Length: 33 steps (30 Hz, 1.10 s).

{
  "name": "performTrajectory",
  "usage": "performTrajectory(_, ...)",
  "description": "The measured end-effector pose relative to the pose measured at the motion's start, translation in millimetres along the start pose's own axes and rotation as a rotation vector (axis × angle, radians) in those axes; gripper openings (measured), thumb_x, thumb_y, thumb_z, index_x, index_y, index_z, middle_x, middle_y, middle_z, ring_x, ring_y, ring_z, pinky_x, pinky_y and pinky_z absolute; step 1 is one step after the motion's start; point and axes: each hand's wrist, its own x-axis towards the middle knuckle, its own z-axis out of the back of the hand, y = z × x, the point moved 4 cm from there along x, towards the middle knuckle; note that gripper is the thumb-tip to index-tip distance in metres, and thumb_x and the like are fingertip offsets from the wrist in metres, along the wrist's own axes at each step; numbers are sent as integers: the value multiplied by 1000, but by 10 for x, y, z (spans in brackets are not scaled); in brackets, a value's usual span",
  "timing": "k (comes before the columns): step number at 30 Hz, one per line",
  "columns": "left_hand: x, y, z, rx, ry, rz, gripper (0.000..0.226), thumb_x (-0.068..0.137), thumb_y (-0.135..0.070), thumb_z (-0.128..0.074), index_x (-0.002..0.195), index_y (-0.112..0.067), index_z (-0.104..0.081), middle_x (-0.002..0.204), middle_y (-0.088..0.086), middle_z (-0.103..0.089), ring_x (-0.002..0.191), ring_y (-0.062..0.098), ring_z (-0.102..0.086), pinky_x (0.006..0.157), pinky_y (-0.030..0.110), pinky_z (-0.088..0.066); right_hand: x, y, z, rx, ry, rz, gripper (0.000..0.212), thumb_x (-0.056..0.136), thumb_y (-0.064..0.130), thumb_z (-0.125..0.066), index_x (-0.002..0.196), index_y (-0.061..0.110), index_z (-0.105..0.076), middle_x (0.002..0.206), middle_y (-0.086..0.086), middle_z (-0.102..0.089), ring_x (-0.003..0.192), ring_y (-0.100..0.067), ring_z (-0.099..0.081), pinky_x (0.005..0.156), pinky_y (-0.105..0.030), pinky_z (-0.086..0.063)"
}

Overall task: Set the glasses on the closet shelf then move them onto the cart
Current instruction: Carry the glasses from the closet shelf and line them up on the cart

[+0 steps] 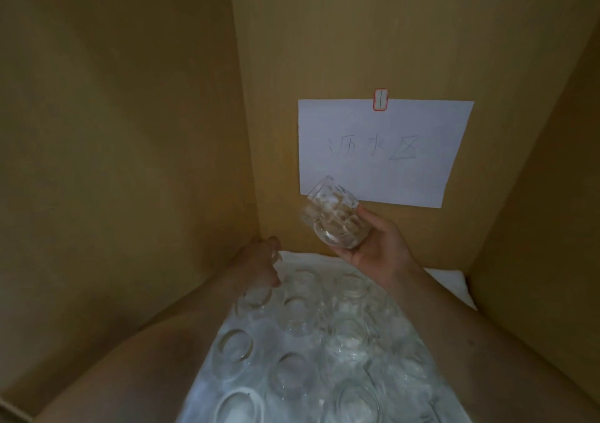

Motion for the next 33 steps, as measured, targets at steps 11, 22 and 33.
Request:
performTrajectory(11, -11, -25, 68, -8, -113, -30, 63, 61, -10, -91, 107, -26, -50, 100, 4, -57, 86, 23, -61, 65, 34, -55, 84, -60, -40, -63, -5, -17, 55, 74, -1, -74, 126, 9, -61, 120, -12, -72, 104, -30, -72, 78, -45, -61)
performTrajectory(22, -454, -334, 739, 39, -375, -137, 52, 69, -11, -79, 109, -22, -47, 105, 6, -51, 91, 30, -59, 73, 38, -56, -341, -4, -313, -131, -69, 110, 49, 70, 21, -84, 116, 16, -68, 106, -5, -72, 89, -19, -67, 75, -31, -48)
performTrajectory(33, -1077, -606, 1066, -946, -581, -33, 80, 47, -26, -96, 109, -31, -46, 120, 7, -60, 100, 22, -62, 86, 30, -52, -1333, 31, -561, -64, -16, 316, 48, 81, 22, -77, 126, 11, -65, 122, -15, -70, 118, -33, -64, 105, -58, -47)
